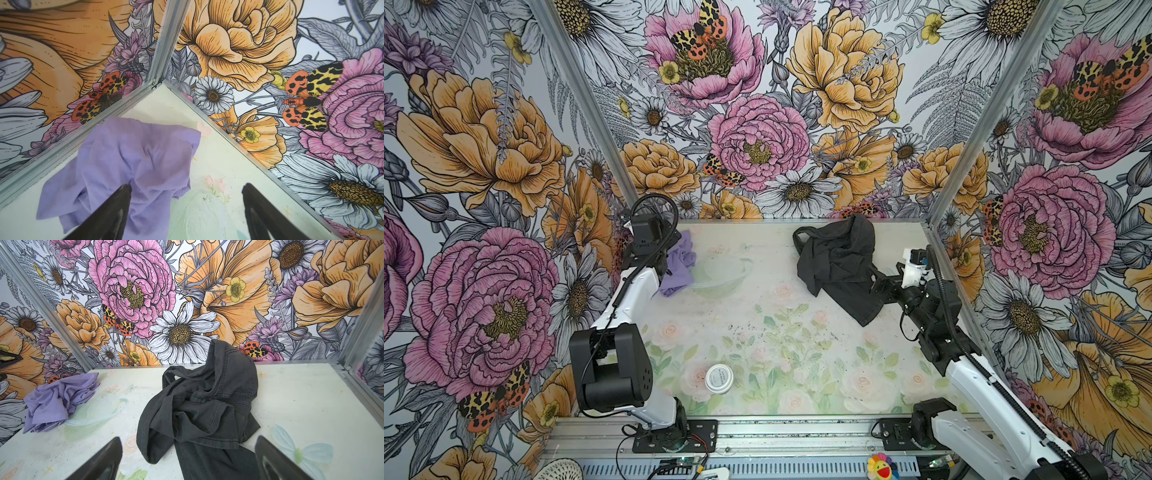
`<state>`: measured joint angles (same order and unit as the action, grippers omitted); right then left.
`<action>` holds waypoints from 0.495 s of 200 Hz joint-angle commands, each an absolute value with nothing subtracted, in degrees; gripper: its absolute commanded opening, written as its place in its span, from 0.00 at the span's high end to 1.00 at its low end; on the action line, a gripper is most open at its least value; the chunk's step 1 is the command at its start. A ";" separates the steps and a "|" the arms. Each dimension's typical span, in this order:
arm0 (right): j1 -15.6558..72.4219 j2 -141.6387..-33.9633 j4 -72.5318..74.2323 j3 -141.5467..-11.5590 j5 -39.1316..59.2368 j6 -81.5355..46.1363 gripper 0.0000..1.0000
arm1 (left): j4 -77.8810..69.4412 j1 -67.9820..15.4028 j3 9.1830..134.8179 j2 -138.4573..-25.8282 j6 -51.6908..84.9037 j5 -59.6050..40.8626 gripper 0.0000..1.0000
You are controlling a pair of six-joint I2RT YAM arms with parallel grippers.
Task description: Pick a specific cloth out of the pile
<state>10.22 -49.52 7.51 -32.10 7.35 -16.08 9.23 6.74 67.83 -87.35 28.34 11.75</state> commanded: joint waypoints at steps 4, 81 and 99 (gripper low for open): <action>10.63 -48.44 7.45 -33.67 7.65 -16.17 0.00 | 5.25 5.02 64.48 -83.71 23.94 14.86 0.13; 10.61 -49.06 7.76 -33.54 7.57 -16.17 0.00 | -4.75 -4.43 55.83 -71.58 9.64 22.47 0.09; 10.58 -49.17 7.90 -33.57 7.47 -16.19 0.00 | -4.82 -5.56 55.50 -69.37 8.67 22.76 0.07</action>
